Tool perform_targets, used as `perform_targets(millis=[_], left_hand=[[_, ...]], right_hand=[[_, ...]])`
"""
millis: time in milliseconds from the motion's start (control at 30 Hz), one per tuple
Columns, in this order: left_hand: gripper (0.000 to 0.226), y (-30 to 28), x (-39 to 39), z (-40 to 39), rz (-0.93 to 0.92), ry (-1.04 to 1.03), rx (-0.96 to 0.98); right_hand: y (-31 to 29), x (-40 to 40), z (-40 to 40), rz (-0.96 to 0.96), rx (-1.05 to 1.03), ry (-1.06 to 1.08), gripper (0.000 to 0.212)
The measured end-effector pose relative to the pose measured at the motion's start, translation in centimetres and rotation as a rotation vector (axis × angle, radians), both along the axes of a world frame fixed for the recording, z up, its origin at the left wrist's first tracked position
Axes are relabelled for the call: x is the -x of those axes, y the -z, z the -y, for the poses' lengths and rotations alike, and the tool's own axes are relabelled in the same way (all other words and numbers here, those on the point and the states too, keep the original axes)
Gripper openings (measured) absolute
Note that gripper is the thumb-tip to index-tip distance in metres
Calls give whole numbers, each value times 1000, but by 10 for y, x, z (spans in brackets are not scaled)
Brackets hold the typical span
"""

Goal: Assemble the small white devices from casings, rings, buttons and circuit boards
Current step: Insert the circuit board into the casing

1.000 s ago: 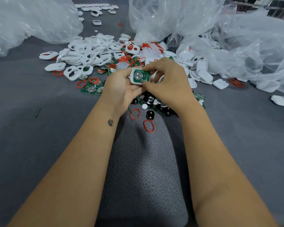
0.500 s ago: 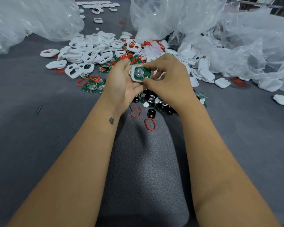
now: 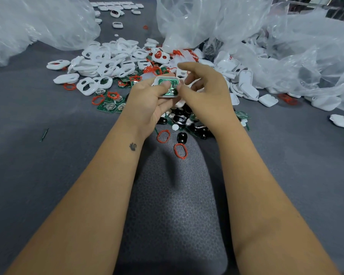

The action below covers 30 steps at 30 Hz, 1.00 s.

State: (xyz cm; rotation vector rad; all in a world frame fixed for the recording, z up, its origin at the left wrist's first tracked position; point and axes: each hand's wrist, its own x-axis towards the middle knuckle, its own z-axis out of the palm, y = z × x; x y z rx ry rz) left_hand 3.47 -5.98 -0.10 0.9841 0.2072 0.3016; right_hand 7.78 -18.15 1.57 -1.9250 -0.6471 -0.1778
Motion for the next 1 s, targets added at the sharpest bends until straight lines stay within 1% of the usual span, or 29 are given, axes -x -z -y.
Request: perform_targets(millis=[100,167,233,300,367,533,633,867,1000], left_hand=[[20,-1,1,0,-1,18,3],[21,-1,1,0,8,26,6],[22,-2,1,1,25,33,13],[22,-2,2,1,39,51,10],[20,-1,2,2,35,60,-21],[15,1,2,3,6,67,-82],[17,2,1,3,3,70,-114],[24,-1,1,6,-1,29,-106],[29,-4,5,7,34,27,-155]], right_hand=[[-2,-2,2,-96,-79,67,18],[-3,-2,3,-148,-84,57,16],[-2,0,3,-193,-59,4,17],[-1,1,1,-197,-14,-26,14],[1,1,0,-195,-12,-13,9],[1,2,0,-229,-57,41,15],[0,2,0,-219,-38,54,16],[-1,2,1,-219,-43,59,20],[-1,1,1,-208,-84,45,15]])
